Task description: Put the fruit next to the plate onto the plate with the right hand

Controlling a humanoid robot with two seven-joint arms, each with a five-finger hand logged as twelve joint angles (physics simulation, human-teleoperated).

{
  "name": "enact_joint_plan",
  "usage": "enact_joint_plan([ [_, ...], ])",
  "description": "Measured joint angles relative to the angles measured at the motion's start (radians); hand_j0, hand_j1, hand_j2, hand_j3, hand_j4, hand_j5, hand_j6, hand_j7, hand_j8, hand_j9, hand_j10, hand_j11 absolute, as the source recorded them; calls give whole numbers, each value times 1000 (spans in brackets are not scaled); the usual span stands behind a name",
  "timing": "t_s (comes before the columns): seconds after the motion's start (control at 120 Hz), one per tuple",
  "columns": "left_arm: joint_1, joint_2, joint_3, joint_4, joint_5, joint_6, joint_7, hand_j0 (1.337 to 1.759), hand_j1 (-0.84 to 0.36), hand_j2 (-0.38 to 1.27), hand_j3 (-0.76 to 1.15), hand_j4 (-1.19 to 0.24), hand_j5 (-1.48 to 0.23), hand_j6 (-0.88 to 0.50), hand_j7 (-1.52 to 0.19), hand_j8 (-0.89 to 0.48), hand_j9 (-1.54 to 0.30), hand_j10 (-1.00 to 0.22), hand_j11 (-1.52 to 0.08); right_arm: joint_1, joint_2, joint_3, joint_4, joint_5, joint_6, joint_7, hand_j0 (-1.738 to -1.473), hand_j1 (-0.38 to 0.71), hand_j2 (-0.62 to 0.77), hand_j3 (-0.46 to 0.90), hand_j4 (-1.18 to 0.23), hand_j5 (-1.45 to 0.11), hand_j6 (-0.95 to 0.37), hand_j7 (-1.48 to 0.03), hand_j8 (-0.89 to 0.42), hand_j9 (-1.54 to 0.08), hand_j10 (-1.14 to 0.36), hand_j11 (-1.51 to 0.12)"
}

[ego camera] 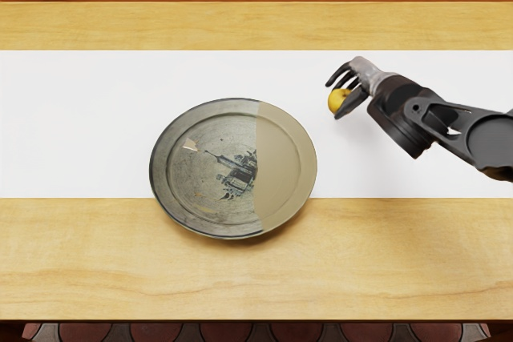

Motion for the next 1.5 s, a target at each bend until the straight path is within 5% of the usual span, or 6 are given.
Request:
enact_joint_plan([
  [0.35, 0, 0, 0, 0, 0, 0, 0, 1658, 328, 3, 0, -17, -23, -17, -23, -17, -23, -17, -23, 79, 60, 69, 11, 115, 253, 0, -1658, 295, 316, 1, -626, -908, -506, -858, -397, -889, -561, -882],
  [0.792, 0, 0, 0, 0, 0, 0, 0, 1658, 328, 3, 0, -17, -22, -17, -23, -17, -23, -17, -22, 71, 274, 78, 16, 127, 320, 0, -1658, 357, 405, 1, -620, -902, -470, -851, -366, -871, -521, -866],
  [0.983, -1, 0, 0, 0, 0, 0, 0, 1658, 328, 3, 0, -17, -23, -17, -23, -17, -23, -17, -23, 55, 281, 203, 16, 242, 494, 0, -1658, -57, 157, 0, -257, -372, -197, -351, -155, -360, -218, -358],
  [1.158, 0, 0, 0, 0, 0, 0, 0, 1658, 328, 3, 0, -17, -23, -17, -23, -17, -23, -17, -23, -146, 273, 558, 25, 454, 829, 0, -1658, -225, 67, 0, -109, -158, -84, -149, -66, -153, -93, -152],
  [1.5, 23, 0, 0, -1, -1, 0, 0, 1658, 328, 3, 0, -17, -23, -17, -23, -17, -23, -17, -23, -570, 165, 1056, 29, 663, 909, 0, -1658, -326, 13, 0, -20, -30, -15, -28, -12, -29, -17, -28],
])
